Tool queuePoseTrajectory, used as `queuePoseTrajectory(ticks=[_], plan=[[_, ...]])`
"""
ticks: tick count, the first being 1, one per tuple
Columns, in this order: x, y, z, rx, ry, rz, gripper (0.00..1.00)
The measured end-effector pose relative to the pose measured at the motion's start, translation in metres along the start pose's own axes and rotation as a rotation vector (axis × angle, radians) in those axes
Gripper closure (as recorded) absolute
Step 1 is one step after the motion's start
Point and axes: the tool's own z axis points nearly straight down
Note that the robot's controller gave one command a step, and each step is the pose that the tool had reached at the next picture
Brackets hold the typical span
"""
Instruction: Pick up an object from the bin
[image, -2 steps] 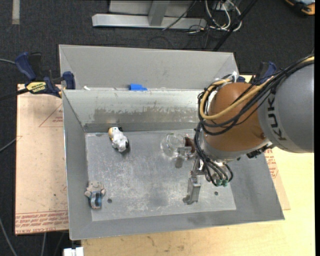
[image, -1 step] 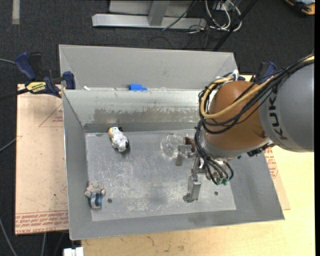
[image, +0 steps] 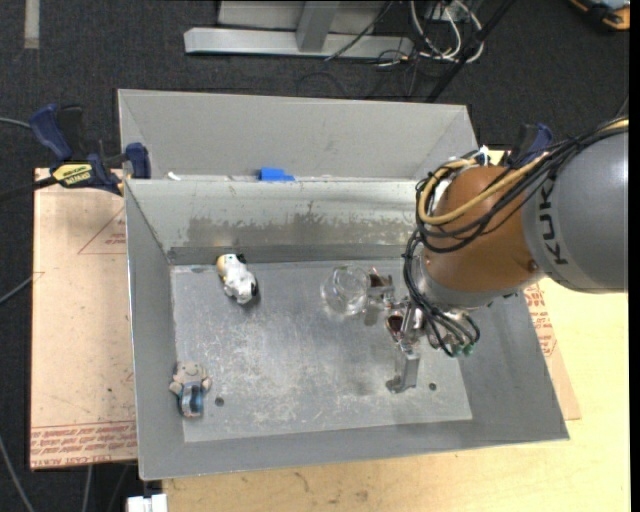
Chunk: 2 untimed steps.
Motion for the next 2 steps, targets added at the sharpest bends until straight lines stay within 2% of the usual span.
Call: queuePoseTrajectory(ticks=[1,2], plan=[[-0.071,-0.006,-0.015,0.001,-0.005,-0.130,0.00],[-0.057,-0.076,-0.001,-0.001,0.002,0.027,0.00]])
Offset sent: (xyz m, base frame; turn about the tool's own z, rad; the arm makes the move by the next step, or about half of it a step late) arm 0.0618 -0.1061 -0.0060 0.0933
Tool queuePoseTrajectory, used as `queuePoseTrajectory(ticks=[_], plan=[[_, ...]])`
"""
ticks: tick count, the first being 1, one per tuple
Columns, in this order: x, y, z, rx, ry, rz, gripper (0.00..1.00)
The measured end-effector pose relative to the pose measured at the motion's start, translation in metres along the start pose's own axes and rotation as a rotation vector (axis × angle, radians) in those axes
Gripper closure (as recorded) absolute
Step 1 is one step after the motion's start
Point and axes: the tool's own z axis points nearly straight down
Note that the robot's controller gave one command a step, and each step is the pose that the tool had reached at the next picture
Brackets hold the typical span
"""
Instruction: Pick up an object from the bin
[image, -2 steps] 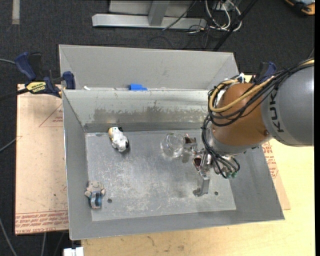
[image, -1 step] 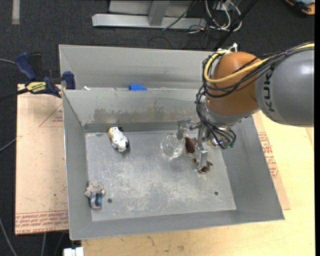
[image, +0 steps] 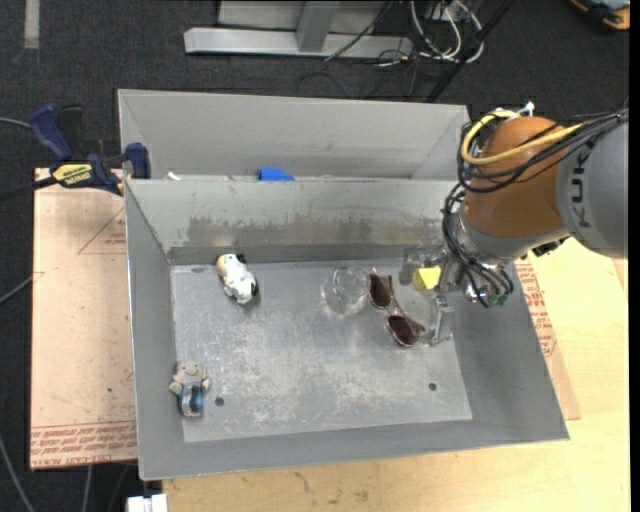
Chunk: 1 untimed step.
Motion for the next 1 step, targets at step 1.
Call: queuePoseTrajectory(ticks=[1], plan=[[0.0056,0.0034,0.0585,0.004,-0.001,0.128,0.00]])
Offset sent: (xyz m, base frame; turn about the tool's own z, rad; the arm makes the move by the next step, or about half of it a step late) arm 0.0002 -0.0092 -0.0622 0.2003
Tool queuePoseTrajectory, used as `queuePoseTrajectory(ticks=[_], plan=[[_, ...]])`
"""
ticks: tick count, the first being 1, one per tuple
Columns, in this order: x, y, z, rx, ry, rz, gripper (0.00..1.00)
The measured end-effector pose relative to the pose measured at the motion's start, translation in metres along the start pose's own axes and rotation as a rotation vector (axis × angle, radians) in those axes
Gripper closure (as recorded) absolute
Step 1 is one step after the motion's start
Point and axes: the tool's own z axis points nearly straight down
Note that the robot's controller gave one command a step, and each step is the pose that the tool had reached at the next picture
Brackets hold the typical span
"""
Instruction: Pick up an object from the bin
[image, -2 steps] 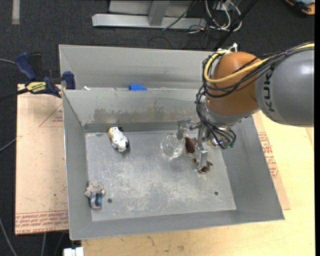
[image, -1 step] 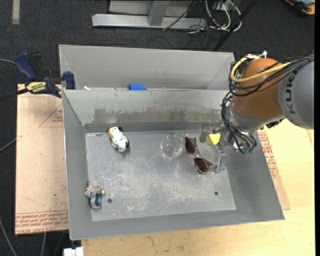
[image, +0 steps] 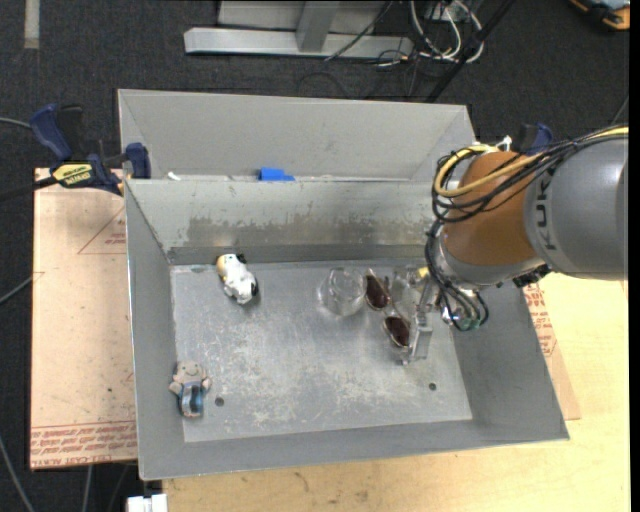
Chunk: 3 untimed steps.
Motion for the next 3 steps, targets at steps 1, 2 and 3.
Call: queuePoseTrajectory(ticks=[1,2,3], plan=[[-0.0059,-0.0075,0.0055,-0.004,0.001,0.063,1.00],[-0.0067,-0.0114,0.0045,-0.003,0.002,0.071,1.00],[-0.0061,-0.0111,0.0018,-0.003,0.004,0.071,1.00]])
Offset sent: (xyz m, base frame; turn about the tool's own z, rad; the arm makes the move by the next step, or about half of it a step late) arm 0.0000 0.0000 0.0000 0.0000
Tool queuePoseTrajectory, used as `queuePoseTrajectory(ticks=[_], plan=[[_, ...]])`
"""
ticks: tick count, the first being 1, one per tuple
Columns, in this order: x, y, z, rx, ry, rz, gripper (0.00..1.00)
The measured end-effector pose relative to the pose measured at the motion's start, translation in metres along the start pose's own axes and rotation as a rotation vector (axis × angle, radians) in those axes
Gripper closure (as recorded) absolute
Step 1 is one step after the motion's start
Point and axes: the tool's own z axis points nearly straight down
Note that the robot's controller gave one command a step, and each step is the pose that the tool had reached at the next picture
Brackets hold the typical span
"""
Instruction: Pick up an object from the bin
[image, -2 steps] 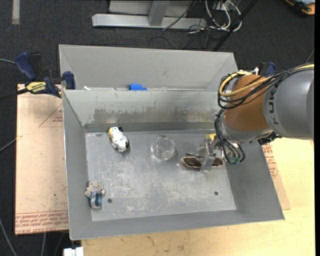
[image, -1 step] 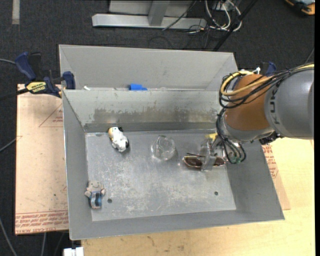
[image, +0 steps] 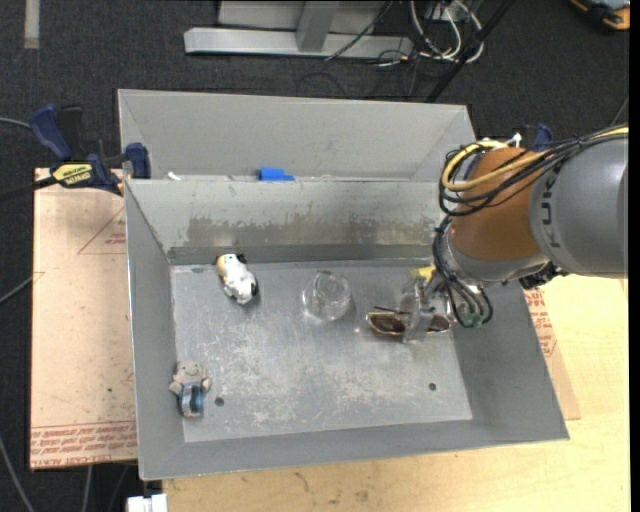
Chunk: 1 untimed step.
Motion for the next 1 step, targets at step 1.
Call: queuePoseTrajectory(ticks=[1], plan=[[0.0027,0.0009,-0.0190,-0.001,0.009,-0.001,1.00]])
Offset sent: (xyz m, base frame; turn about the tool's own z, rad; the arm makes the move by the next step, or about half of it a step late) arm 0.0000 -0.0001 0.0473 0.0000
